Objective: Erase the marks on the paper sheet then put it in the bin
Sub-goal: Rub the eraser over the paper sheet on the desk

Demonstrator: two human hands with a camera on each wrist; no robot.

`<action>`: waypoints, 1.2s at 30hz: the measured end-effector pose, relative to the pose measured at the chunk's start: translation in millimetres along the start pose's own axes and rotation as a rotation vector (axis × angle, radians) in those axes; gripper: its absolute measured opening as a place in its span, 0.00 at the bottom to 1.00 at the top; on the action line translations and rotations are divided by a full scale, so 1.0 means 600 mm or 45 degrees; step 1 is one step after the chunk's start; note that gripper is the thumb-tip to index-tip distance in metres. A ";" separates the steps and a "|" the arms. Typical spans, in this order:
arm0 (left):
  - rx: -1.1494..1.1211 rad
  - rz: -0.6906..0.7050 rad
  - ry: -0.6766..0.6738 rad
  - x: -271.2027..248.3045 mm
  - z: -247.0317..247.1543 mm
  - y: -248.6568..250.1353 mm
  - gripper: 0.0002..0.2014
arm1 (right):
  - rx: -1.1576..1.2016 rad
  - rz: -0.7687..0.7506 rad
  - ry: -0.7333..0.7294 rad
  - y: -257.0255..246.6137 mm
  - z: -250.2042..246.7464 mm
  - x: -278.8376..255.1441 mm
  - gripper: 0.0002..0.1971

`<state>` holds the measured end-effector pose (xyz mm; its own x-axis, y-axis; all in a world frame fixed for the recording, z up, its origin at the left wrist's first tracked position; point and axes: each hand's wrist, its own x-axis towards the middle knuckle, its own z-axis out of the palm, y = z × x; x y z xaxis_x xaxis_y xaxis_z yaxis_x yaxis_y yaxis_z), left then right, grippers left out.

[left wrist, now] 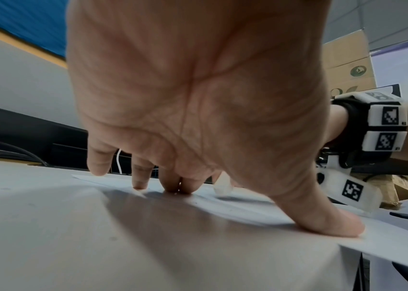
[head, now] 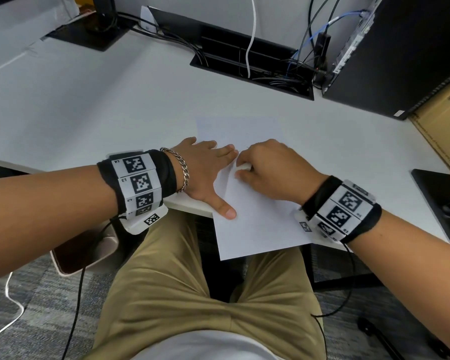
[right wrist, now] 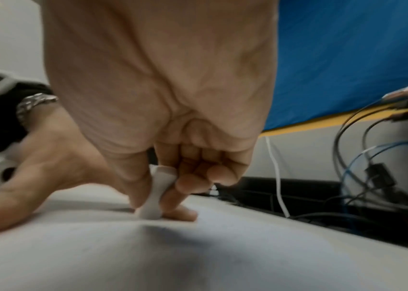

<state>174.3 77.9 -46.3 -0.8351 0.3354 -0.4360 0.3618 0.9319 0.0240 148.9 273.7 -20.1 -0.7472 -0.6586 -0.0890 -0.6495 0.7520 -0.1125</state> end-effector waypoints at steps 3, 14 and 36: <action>-0.028 0.021 0.016 0.000 0.001 0.000 0.71 | -0.015 -0.094 -0.033 -0.021 0.016 0.000 0.12; -0.027 0.016 0.023 0.000 0.003 -0.001 0.73 | -0.144 -0.044 -0.022 -0.029 0.010 -0.007 0.10; -0.003 0.109 0.077 0.019 -0.028 -0.030 0.65 | 0.383 0.353 0.136 0.034 0.004 -0.162 0.09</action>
<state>151.2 67.2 -36.9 -0.8248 0.4212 -0.3773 0.4317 0.9000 0.0609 208.5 352.8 -16.2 -0.9085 -0.4143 -0.0552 -0.3637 0.8488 -0.3838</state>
